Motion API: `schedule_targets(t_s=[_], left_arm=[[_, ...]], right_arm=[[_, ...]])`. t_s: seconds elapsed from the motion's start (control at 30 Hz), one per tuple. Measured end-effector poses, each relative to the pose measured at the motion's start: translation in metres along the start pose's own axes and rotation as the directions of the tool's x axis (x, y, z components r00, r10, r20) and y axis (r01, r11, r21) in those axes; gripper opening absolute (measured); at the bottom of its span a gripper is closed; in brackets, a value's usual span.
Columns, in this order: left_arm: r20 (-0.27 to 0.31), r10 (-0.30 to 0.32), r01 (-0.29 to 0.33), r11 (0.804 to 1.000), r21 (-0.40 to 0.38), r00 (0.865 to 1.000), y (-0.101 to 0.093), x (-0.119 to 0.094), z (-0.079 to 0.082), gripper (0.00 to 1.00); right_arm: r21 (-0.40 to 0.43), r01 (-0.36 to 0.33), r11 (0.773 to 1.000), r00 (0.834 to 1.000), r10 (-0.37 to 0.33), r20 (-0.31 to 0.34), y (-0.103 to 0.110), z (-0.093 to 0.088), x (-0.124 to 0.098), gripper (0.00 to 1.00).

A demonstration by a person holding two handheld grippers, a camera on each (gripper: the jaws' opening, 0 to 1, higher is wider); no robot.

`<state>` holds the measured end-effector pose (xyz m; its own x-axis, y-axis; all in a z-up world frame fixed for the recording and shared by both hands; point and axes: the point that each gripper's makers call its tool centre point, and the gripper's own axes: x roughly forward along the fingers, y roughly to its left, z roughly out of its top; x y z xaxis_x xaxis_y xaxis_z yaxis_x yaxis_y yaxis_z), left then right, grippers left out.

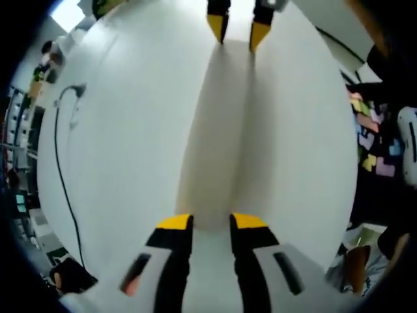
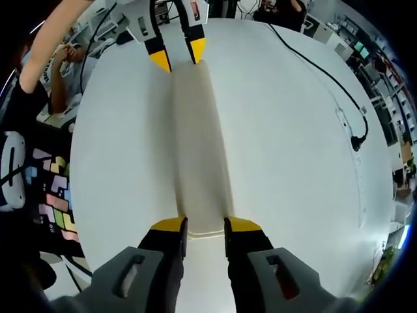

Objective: Arrange the utensils inside the cutlery case until each visible utensil rests in its matching compartment.

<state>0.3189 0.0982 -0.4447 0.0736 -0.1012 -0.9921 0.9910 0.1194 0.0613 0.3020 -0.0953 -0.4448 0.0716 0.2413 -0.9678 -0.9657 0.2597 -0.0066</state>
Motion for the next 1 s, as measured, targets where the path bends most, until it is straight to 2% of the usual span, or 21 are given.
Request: schedule_targets(t_s=[0.07,0.2,0.23,0.3,0.4,0.43,0.5,0.57,0.63,0.73,0.8,0.87,1.0], left_arm=[[-0.002,-0.001,0.001,1.000,-0.006,1.000,-0.002,0.000,0.001,0.24],[-0.019,0.008,-0.007,0.999,0.044,1.000,-0.006,0.000,-0.001,0.22],[-0.027,0.011,-0.009,0.997,0.070,1.000,-0.006,-0.001,-0.002,0.22],[-0.007,0.015,-0.014,0.989,0.150,1.000,-0.007,-0.005,0.000,0.24],[0.041,0.031,-0.035,0.994,0.100,0.999,0.000,-0.018,0.006,0.25],[0.055,0.036,-0.042,0.993,0.110,0.998,0.002,-0.020,0.008,0.26],[0.095,0.049,-0.061,0.989,0.133,0.994,0.003,-0.019,0.015,0.33],[0.094,0.039,-0.052,0.989,0.141,0.995,0.001,-0.014,0.016,0.41],[0.066,0.012,-0.022,0.990,0.141,0.998,-0.004,-0.007,0.012,0.45],[0.088,0.015,-0.029,0.986,0.163,0.996,-0.003,0.000,0.019,0.60],[0.133,-0.026,0.005,0.988,0.155,0.991,-0.009,0.001,0.029,0.61],[0.154,-0.040,0.012,0.983,0.182,0.987,-0.012,0.000,0.037,0.63],[0.152,-0.042,0.015,0.985,0.175,0.988,-0.012,0.004,0.042,0.73]], right_arm=[[-0.004,0.002,1.000,1.000,-0.002,0.000,0.000,0.000,0.000,0.23],[0.005,0.007,1.000,1.000,-0.007,-0.021,-0.001,-0.002,0.000,0.25],[-0.023,0.023,0.999,1.000,-0.023,-0.021,-0.004,0.000,-0.002,0.26],[-0.053,0.040,0.998,0.999,-0.040,0.006,-0.007,0.006,-0.005,0.32],[-0.080,0.055,0.995,0.997,-0.051,0.054,-0.009,0.016,-0.011,0.39],[-0.080,0.052,0.995,0.996,-0.046,0.072,-0.008,0.020,-0.013,0.41],[-0.088,0.046,0.995,0.995,-0.037,0.095,-0.006,0.026,-0.015,0.46],[-0.111,0.054,0.992,0.993,-0.042,0.107,-0.005,0.029,-0.014,0.51],[-0.133,0.054,0.990,0.994,-0.040,0.104,-0.003,0.028,-0.011,0.59],[-0.137,0.046,0.990,0.996,-0.034,0.083,-0.001,0.024,-0.007,0.64],[-0.139,0.046,0.989,0.996,-0.035,0.076,-0.002,0.023,-0.005,0.67],[-0.194,0.050,0.980,0.993,-0.028,0.116,-0.001,0.031,-0.001,0.71],[-0.184,0.030,0.982,0.993,-0.008,0.119,0.003,0.034,0.006,0.73]])
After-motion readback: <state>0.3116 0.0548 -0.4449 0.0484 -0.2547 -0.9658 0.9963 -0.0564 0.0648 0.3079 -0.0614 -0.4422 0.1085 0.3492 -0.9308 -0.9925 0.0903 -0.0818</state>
